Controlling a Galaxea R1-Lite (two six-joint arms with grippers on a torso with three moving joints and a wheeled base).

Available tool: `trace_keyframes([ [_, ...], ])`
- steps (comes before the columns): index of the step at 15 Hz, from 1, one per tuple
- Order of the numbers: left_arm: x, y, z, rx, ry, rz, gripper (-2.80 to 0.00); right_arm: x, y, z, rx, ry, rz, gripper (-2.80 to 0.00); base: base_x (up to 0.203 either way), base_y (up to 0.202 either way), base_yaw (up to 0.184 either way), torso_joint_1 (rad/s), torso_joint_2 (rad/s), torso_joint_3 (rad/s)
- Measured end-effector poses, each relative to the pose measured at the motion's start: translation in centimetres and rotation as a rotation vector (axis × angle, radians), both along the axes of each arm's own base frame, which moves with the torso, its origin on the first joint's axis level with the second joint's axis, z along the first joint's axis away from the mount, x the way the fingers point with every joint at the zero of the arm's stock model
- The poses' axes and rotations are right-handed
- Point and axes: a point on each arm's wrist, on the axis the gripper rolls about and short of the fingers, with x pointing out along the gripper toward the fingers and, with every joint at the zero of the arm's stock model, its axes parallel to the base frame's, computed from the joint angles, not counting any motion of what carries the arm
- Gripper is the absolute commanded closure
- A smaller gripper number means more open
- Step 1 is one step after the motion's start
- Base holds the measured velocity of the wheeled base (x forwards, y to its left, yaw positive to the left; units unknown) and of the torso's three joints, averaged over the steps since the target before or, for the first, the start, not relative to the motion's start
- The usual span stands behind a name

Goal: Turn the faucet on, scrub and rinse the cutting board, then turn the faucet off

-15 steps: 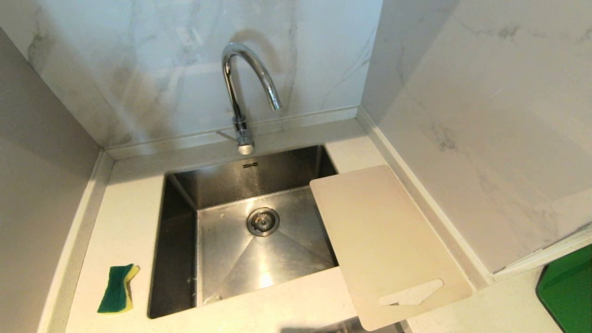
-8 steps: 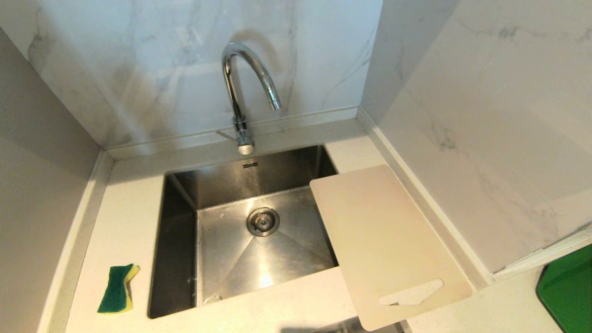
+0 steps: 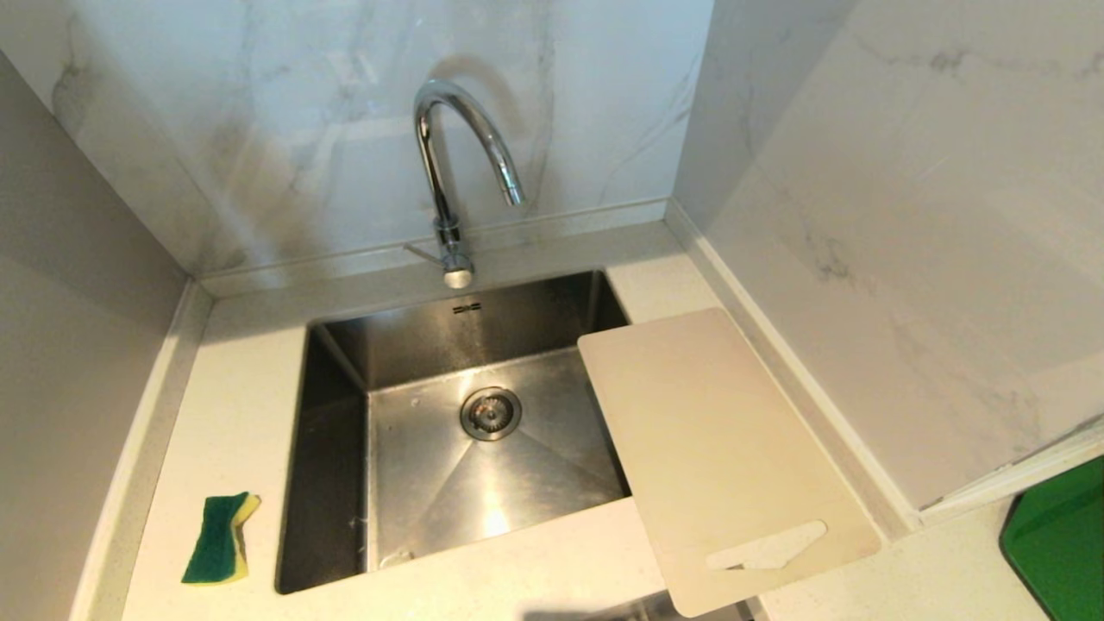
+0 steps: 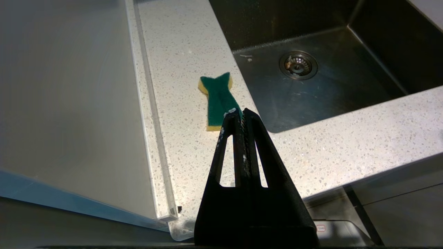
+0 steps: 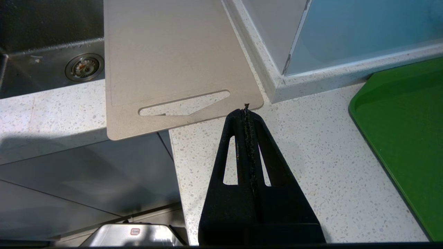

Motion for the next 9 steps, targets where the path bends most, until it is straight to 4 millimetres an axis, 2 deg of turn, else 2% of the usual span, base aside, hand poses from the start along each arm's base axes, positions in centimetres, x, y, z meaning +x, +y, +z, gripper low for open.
trace_keyframes([
  [9,0.00,0.00,0.01,-0.003,-0.001,0.002,0.00,0.00,0.00,0.00,-0.001,0.000,-0.002,0.00,0.000,0.000,0.000,0.000,0.00,0.000],
])
